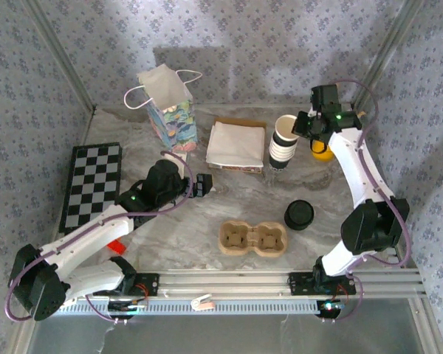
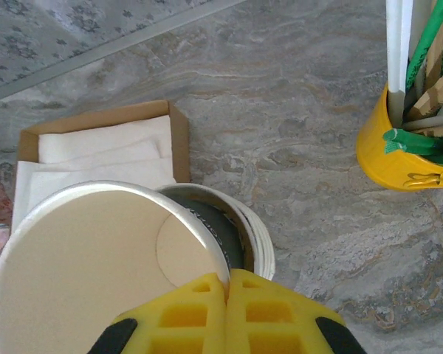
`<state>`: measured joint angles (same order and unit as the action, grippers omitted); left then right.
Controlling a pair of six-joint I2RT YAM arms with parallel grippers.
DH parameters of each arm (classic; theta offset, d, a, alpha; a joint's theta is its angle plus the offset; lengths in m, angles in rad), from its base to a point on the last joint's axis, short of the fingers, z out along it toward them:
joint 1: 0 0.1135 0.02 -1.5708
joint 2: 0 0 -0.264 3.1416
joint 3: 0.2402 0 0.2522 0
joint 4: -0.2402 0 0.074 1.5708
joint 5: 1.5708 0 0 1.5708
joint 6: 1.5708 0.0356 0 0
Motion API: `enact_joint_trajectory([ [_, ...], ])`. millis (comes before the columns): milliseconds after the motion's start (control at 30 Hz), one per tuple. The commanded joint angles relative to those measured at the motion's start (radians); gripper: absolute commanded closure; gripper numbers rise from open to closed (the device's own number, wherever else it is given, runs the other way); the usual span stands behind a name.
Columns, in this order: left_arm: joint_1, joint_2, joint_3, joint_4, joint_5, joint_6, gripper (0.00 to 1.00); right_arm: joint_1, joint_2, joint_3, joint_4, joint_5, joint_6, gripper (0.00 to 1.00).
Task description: Pack the takeout coffee
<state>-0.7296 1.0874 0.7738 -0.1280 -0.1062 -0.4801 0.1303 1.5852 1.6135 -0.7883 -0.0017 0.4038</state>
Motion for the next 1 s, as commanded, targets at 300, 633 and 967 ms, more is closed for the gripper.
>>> enact_joint_trajectory([
  [300,-0.008,-0.147,0.023,-0.128,-0.072,-0.042,0.0,0.094,-0.18,0.155,-0.204,0.1,-0.008,0.94],
  [633,-0.007,-0.283,-0.01,-0.275,-0.092,-0.09,0.0,0.272,-0.297,-0.019,-0.23,0.126,0.03,0.94],
  [967,-0.009,-0.32,-0.106,-0.189,-0.058,-0.172,0.0,0.358,-0.345,-0.368,-0.08,0.186,0.084,0.93],
])
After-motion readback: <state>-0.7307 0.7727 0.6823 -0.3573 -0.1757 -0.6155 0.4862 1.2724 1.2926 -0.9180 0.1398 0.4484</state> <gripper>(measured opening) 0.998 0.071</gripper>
